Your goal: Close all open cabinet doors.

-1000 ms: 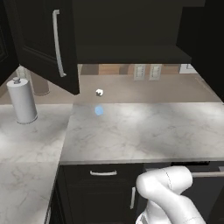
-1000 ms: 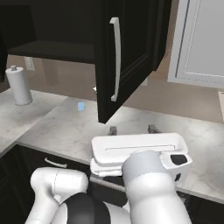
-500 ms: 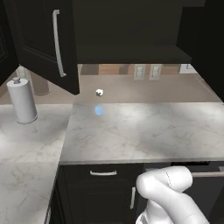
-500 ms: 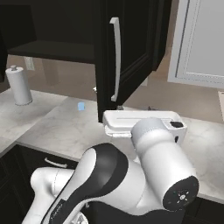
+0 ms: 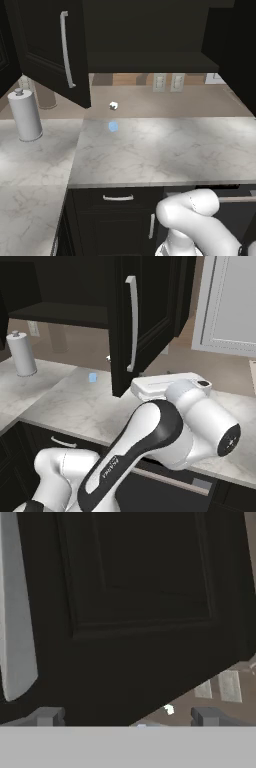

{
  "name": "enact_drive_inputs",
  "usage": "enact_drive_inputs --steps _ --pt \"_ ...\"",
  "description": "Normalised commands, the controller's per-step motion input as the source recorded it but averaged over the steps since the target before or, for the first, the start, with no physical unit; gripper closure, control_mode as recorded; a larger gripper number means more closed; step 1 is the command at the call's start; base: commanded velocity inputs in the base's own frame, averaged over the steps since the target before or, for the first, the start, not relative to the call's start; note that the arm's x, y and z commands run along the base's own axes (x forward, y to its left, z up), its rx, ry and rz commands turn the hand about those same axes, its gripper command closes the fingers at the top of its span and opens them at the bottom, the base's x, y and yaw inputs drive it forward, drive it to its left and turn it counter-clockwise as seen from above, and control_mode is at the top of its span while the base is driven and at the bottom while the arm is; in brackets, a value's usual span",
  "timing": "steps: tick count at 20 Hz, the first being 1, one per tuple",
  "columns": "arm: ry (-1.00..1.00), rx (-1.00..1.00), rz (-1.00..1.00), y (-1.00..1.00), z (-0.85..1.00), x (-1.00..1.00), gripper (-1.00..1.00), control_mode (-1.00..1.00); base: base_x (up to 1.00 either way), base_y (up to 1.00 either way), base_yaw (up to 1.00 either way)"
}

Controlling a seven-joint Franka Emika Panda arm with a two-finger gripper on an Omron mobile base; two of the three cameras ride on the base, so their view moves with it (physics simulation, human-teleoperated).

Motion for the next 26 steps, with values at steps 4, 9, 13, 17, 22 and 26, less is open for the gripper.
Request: enact_drive_inputs --steps 4,9,13,17,22,26 --pt "0.00 0.00 0.29 -0.05 -0.17 0.50 -1.00 -1.00 0.00 0.00 0.00" --pt "0.00 0.00 0.25 0.02 -0.01 0.48 -1.00 -1.00 0.00 0.00 0.00" --pt "0.00 0.00 0.18 0.20 0.02 0.34 -1.00 -1.00 0.00 0.00 0.00" --pt "0.00 -0.04 0.14 0.45 0.08 0.14 -1.00 -1.00 0.00 0.00 0.00" --pt "-0.03 -0.12 0.08 0.77 0.12 0.00 -1.00 -1.00 0.00 0.00 0.00" --pt "-0.06 -0.12 0.03 0.86 0.14 0.00 -1.00 -1.00 0.00 0.00 0.00"
